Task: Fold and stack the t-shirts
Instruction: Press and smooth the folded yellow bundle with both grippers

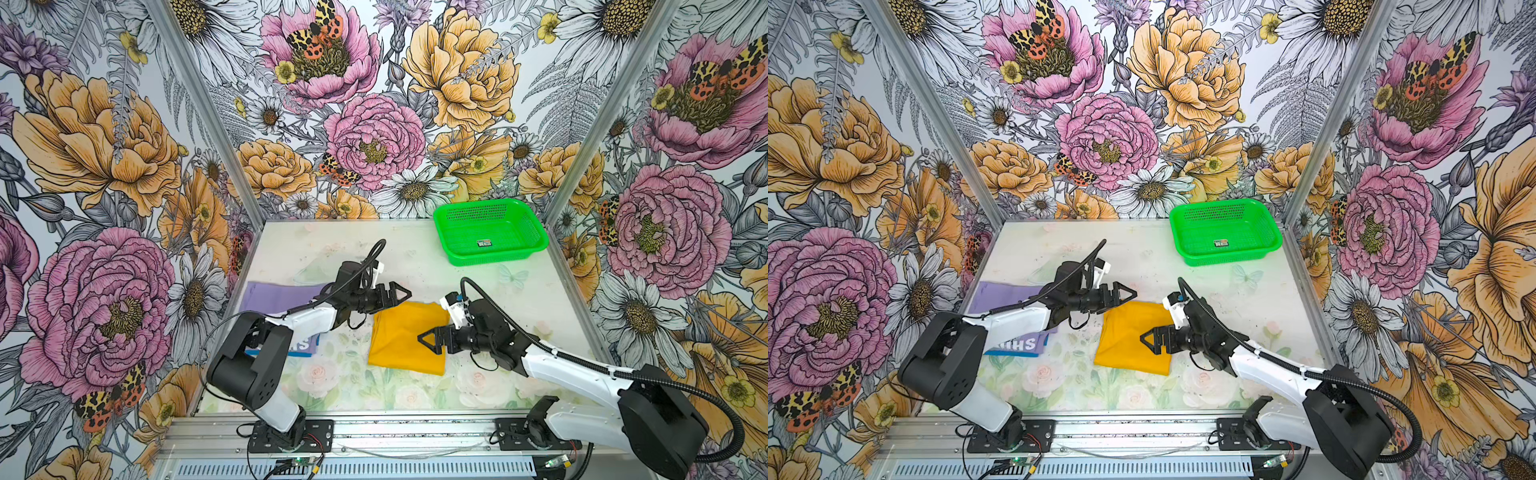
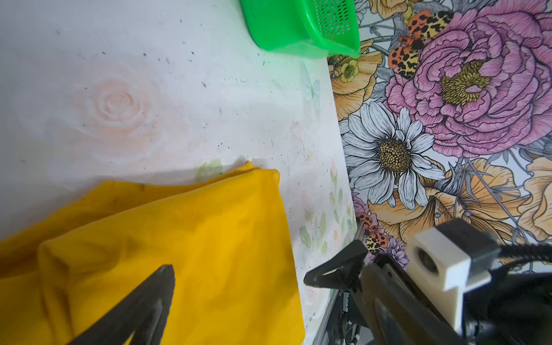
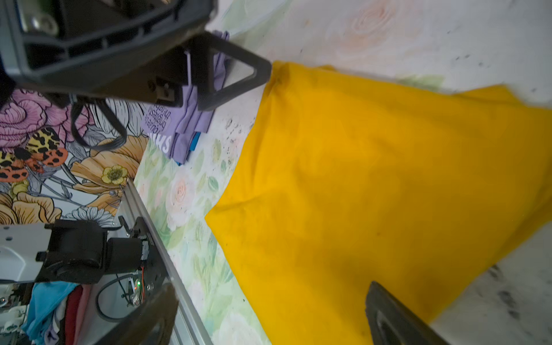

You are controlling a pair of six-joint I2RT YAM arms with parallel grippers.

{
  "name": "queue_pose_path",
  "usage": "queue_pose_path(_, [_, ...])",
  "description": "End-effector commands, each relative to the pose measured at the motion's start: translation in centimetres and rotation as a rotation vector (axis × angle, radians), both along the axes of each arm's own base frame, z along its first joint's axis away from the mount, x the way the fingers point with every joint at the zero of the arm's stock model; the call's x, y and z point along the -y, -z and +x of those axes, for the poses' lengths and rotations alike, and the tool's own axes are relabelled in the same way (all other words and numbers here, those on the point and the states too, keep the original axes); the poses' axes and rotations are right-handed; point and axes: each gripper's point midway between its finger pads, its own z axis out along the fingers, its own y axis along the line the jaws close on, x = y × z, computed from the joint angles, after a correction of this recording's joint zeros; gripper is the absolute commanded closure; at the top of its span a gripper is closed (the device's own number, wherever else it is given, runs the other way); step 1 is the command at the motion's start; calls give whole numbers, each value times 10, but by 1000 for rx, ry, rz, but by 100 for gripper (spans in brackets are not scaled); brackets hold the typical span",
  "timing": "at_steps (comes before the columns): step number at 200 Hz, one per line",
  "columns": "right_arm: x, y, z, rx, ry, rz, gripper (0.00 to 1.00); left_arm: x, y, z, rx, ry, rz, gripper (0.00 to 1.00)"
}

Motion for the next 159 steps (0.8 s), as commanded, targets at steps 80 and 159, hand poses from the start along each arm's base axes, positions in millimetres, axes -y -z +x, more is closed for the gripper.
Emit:
queue_pose_path(80, [-18, 94, -39, -121, -27, -161, 1, -23, 68, 42, -5, -133, 52, 1])
queue_pose_path(159, [8, 111, -52, -166, -26, -296, 0, -86, 88, 71, 8, -260, 317, 1])
